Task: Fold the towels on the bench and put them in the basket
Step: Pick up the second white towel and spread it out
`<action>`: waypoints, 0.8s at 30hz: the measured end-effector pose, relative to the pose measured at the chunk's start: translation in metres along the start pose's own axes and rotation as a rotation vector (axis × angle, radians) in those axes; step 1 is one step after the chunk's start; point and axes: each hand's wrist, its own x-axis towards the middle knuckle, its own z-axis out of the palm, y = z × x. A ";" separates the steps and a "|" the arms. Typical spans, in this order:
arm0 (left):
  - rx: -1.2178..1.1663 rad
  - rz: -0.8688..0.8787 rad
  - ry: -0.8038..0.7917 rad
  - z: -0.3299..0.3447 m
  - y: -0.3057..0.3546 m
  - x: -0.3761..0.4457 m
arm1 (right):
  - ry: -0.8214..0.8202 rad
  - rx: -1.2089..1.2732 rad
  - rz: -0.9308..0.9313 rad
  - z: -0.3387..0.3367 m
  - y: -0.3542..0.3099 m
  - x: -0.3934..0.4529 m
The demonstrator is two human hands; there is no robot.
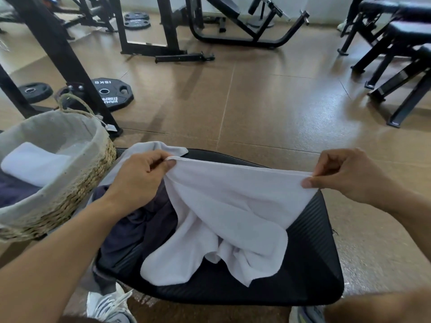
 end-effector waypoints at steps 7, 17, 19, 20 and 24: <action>-0.087 -0.038 -0.056 0.002 0.002 -0.002 | 0.048 -0.192 0.030 0.001 0.010 0.006; -0.854 -0.288 -0.092 0.007 0.024 -0.001 | 0.140 0.578 -0.042 0.010 -0.014 -0.004; -0.876 -0.286 -0.062 0.009 0.027 -0.002 | 0.156 0.590 -0.044 0.007 -0.024 -0.008; -0.874 -0.298 -0.039 0.009 0.030 -0.005 | 0.153 0.557 -0.049 0.007 -0.028 -0.012; -0.938 -0.346 0.056 0.007 0.045 -0.016 | 0.182 0.429 -0.095 0.004 -0.038 -0.028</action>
